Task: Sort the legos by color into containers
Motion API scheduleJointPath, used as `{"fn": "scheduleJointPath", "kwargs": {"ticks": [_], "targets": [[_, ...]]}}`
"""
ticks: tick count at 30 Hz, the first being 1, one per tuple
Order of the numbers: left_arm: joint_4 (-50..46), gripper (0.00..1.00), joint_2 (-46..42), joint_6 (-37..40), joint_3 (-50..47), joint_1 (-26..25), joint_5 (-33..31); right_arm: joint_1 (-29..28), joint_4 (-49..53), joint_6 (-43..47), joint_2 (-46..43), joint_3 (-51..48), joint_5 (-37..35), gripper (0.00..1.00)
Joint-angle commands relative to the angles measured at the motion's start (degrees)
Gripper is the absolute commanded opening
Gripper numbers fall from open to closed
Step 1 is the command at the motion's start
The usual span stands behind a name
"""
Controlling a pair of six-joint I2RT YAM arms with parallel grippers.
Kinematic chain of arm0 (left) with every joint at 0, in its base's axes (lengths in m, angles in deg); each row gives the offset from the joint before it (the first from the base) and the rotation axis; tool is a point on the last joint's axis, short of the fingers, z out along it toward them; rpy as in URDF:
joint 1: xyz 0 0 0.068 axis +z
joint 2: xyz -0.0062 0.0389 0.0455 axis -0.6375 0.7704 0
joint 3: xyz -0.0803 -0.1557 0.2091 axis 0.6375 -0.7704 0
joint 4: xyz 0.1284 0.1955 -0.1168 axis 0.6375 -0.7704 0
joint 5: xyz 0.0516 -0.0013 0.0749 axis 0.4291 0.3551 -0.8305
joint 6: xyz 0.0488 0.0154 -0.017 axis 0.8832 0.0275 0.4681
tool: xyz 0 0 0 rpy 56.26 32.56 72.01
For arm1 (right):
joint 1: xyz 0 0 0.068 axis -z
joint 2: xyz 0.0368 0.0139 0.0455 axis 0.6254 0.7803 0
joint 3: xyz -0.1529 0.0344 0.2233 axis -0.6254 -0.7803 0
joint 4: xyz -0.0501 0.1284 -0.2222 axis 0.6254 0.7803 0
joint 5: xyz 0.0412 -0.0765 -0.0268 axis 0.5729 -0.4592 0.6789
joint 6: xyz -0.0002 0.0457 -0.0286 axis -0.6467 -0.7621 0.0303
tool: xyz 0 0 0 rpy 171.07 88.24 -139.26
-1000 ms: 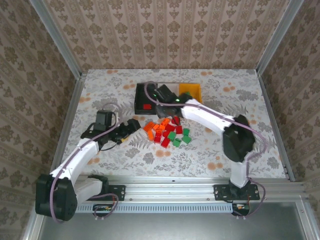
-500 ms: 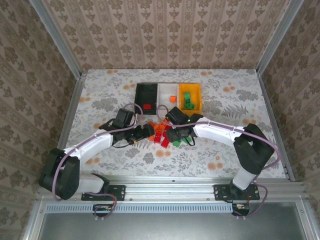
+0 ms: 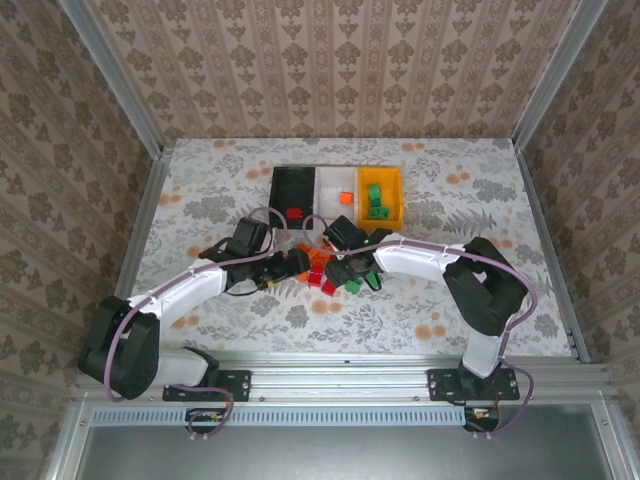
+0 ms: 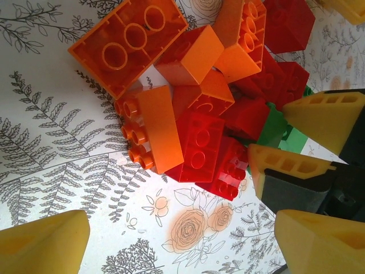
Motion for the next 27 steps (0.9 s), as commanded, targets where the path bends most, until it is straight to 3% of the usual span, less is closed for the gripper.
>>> {"fn": "scheduleJointPath", "kwargs": {"ticks": [1, 13, 21, 27], "targets": [[-0.5, 0.92, 0.6, 1.1, 2.1, -0.4, -0.3, -0.6, -0.5, 1.3, 2.5, 2.0, -0.5, 0.58], [-1.0, 0.93, 0.1, 1.7, 1.6, -0.1, -0.6, -0.6, -0.5, -0.2, 0.2, -1.0, -2.8, 0.41], [-0.9, 0.93, 0.3, 1.7, 2.4, -0.1, -0.1, -0.8, -0.2, -2.0, -6.3, -2.6, -3.0, 0.40], [-1.0, 0.93, 0.4, 1.8, 3.6, -1.7, 0.3, 1.6, 1.2, -0.5, -10.3, -0.5, -7.4, 0.41]]}}
